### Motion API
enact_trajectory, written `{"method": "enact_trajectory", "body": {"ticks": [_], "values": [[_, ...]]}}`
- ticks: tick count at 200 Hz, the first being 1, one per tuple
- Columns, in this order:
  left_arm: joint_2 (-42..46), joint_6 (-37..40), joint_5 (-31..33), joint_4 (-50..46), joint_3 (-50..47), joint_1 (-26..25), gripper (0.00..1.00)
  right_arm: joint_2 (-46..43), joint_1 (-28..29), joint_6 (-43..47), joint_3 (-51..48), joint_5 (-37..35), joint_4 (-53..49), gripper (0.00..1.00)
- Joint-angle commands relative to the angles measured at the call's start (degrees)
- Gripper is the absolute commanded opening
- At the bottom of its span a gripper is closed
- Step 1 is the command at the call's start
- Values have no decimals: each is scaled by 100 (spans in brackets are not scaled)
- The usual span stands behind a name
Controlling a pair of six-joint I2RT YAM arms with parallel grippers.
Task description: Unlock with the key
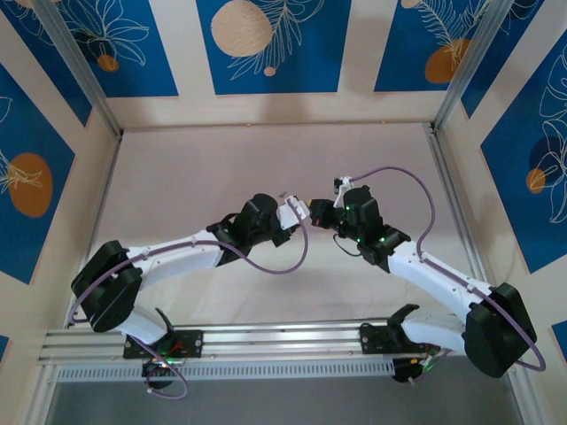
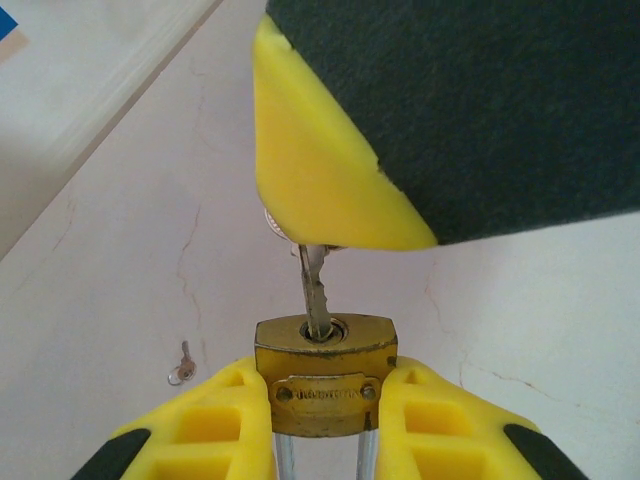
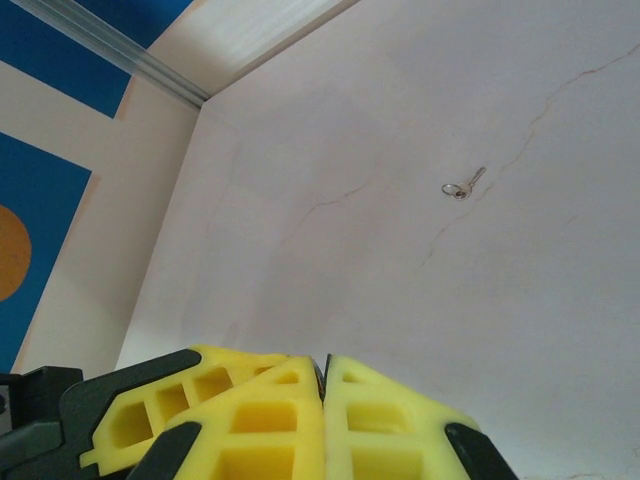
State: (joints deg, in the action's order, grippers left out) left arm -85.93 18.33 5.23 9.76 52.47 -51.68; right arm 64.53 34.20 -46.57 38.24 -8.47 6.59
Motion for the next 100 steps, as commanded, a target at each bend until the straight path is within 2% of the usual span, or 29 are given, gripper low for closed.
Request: {"method": "enact_trajectory", "body": {"ticks": [1,100], "values": [[94,-119,17,267,0,-79,18,85,117,193,24,-210,23,1],[55,-287,46,447,59,-70,18,169,250,308,-95,-114,159,1]]}}
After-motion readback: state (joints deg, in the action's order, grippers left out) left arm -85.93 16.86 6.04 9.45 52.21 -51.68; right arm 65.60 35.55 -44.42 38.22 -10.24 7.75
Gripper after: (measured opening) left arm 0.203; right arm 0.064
